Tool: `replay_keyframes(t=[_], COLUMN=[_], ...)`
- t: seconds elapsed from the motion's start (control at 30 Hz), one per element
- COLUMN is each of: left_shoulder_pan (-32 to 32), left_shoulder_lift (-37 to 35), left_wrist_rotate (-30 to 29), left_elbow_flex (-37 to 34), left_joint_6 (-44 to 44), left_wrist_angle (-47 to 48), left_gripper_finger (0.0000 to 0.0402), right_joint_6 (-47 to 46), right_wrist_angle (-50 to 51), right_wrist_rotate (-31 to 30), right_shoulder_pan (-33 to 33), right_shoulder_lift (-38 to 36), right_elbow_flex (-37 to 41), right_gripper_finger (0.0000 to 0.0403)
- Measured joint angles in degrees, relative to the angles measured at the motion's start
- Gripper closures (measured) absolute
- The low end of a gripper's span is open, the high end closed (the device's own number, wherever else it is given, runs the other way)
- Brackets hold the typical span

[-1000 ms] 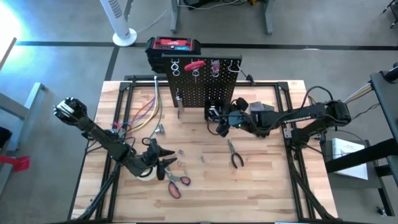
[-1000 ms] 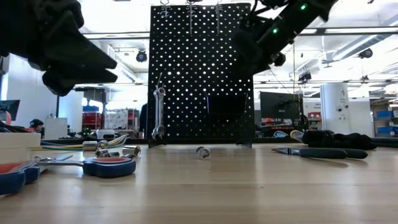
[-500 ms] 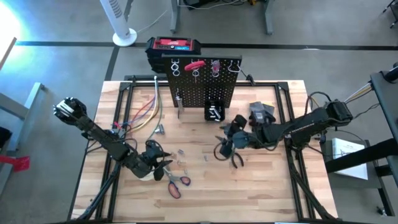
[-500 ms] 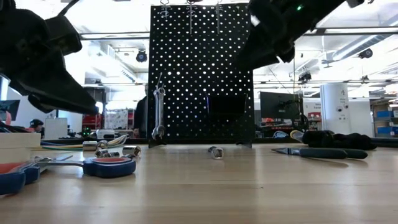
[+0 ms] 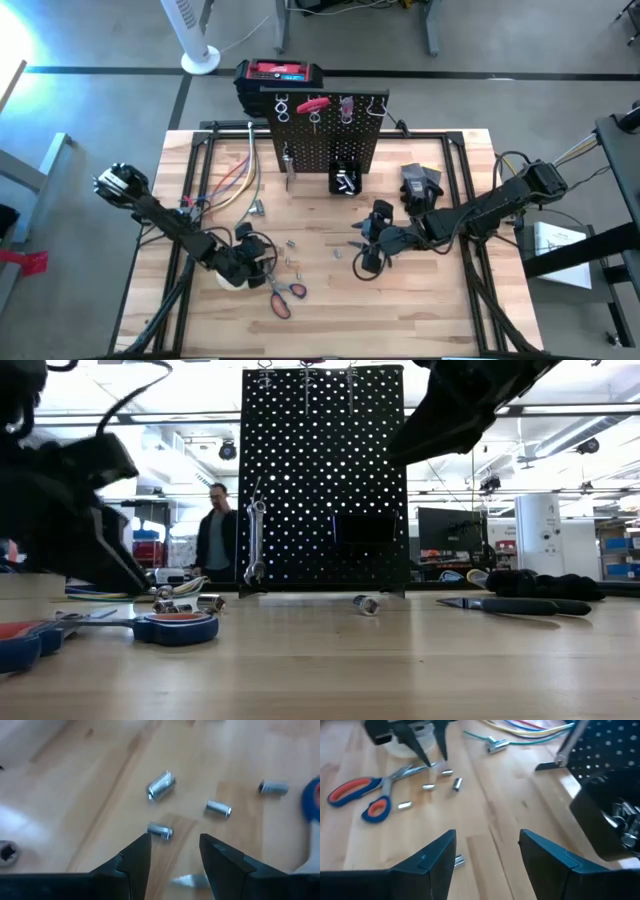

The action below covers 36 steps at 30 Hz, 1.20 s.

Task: Hang tools onto peg board
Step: Put the socket into the black bin on the peg board

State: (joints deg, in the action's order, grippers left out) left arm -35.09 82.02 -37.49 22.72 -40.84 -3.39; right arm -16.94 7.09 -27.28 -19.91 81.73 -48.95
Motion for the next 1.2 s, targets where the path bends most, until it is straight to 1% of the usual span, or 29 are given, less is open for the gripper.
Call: replay_keyframes(t=[0.17, 0.3, 0.4, 0.57, 0.77, 0.93, 1.07, 1.2], left_shoulder_pan=[1.76, 2.51, 3.10, 3.98, 6.73, 8.84, 10.00, 11.08], left_shoulder_lift=[4.52, 6.03, 5.96, 5.56, 5.42, 5.34, 5.30, 5.29], left_wrist_rotate=[1.97, 2.18, 2.62, 3.24, 7.25, 10.12, 11.70, 12.86], left_elbow_flex=[0.12, 0.17, 0.17, 0.09, 0.07, 0.09, 0.07, 0.09], left_joint_6=[2.66, 4.35, 5.25, 9.17, 12.36, 14.44, 14.99, 14.09], left_wrist_angle=[-1.65, -2.79, -2.83, -3.71, -4.53, -4.81, -5.17, -5.19], left_gripper_finger=[0.0232, 0.0228, 0.0227, 0.0227, 0.0227, 0.0228, 0.0230, 0.0244], right_joint_6=[1.68, 1.63, 1.65, 1.85, 1.91, 1.93, 2.21, 2.22], right_wrist_angle=[0.04, 0.18, 0.39, 0.37, 0.36, 0.37, 0.37, 0.39], right_wrist_rotate=[3.52, 3.86, 3.88, 3.95, 4.90, 5.54, 6.68, 6.77], right_shoulder_pan=[-0.10, -0.12, -0.10, -0.10, -0.10, -0.10, -0.10, -0.10], right_shoulder_lift=[0.00, 0.02, 0.02, 0.04, 0.04, 0.07, 0.07, 0.07], right_elbow_flex=[0.02, 0.14, 0.28, 0.33, 0.33, 0.33, 0.33, 0.33], right_gripper_finger=[0.0186, 0.0181, 0.0182, 0.0185, 0.0181, 0.0187, 0.0192, 0.0190])
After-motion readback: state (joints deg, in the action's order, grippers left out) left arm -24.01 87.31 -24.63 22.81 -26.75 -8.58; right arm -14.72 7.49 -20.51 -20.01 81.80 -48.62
